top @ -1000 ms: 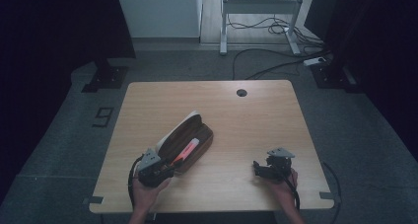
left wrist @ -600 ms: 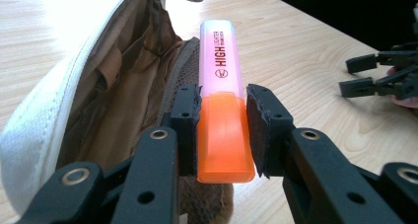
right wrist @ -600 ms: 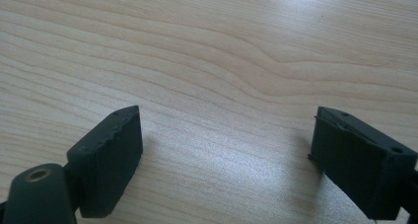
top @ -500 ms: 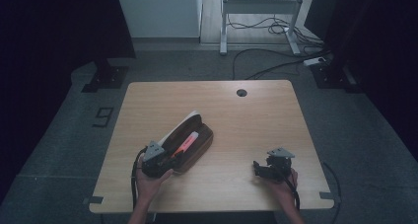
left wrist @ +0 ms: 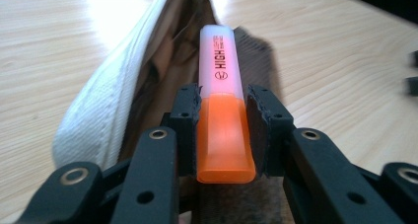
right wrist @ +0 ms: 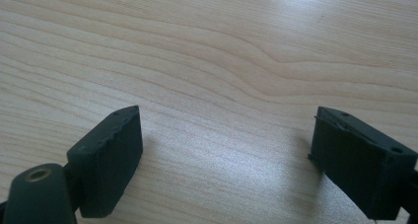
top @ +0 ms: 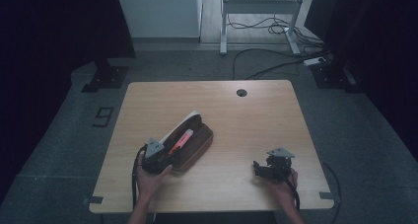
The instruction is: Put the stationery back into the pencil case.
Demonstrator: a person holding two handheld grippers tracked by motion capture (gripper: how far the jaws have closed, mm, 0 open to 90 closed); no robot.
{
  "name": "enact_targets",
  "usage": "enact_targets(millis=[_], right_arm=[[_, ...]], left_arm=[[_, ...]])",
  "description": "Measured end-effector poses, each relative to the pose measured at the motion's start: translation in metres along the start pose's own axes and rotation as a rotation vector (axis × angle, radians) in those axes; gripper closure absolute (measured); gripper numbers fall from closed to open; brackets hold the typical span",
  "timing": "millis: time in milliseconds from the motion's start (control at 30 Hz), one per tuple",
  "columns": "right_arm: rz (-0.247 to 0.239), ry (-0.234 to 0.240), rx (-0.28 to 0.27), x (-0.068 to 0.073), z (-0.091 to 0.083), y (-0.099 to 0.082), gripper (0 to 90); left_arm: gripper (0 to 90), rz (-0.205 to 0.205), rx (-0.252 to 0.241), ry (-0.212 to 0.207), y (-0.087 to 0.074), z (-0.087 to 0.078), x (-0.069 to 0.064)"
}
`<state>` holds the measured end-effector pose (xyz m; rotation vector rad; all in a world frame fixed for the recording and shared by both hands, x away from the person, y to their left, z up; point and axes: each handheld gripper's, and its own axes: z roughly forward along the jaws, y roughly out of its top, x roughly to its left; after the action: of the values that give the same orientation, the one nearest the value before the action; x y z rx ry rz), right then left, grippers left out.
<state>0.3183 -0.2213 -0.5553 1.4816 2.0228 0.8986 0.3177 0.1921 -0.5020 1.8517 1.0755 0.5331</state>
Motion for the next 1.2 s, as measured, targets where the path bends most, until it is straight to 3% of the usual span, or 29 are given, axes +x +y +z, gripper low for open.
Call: enact_targets(millis=[33,67,233,600,767,867,1200], right_arm=[[0.000,0.000,0.000,0.000,0.000,0.000,12.2],[0.000,0.000,0.000,0.000,0.000,0.000,12.2],[0.000,0.000,-0.001,0.000,0.000,0.000,12.2],[-0.001,0.001,-0.001,0.000,0.000,0.000,12.4],[-0.001,0.001,-0.001,0.000,0.000,0.000,12.4],[-0.001,0.001,-0.001,0.000,0.000,0.000,12.4],[-0.001,0.001,-0.001,0.000,0.000,0.000,12.4]], left_arm=[[64.1,-0.001,-0.002,0.008,0.000,0.000,0.000],[57.8,-0.004,-0.004,0.006,0.000,0.000,0.000],[55.7,-0.004,-0.017,0.006,0.001,-0.005,-0.001],[51.8,-0.025,-0.047,-0.048,0.005,-0.019,-0.010],[49.4,-0.023,-0.040,-0.068,0.005,-0.020,-0.013],[47.6,-0.031,-0.024,-0.102,0.003,-0.020,-0.016],[45.7,-0.041,-0.006,-0.139,-0.002,-0.027,-0.023]])
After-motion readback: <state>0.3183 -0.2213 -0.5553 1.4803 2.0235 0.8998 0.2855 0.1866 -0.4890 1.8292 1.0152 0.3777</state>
